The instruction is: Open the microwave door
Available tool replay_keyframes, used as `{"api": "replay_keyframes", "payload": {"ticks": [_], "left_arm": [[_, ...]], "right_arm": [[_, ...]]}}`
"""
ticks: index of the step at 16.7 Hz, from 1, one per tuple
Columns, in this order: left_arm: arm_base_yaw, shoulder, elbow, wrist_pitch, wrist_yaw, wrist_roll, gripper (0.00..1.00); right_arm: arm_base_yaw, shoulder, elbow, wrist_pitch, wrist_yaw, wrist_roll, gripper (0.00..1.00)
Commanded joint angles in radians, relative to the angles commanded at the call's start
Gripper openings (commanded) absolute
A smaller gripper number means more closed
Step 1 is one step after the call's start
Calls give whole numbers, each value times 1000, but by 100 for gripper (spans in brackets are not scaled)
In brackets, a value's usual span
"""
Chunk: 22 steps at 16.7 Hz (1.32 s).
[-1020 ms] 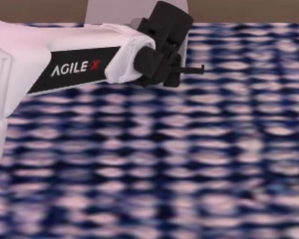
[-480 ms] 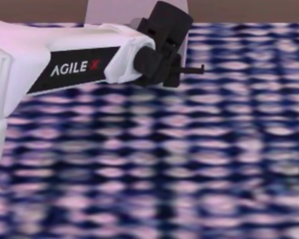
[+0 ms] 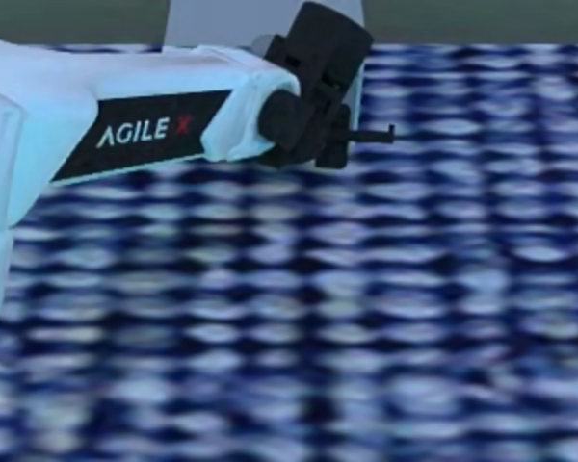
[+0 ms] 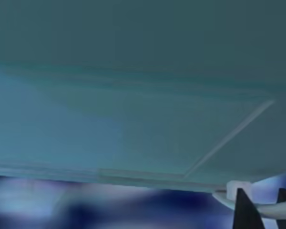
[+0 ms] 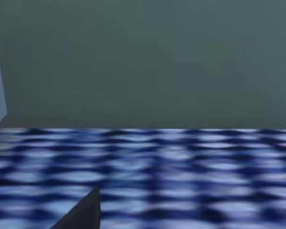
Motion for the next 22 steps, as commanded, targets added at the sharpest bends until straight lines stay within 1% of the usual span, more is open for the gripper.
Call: {"api": "replay_keyframes", "payload": {"ticks": [6, 11, 22], "left_arm": [[-7, 1, 2, 2, 8, -3, 0], [5, -26, -41, 26, 24, 33, 0], [5, -27, -44, 27, 25, 34, 0]], "right_arm": [[0, 0, 0, 0, 0, 0, 100], [0, 0, 0, 0, 0, 0, 100], [0, 0, 0, 0, 0, 0, 100]]}}
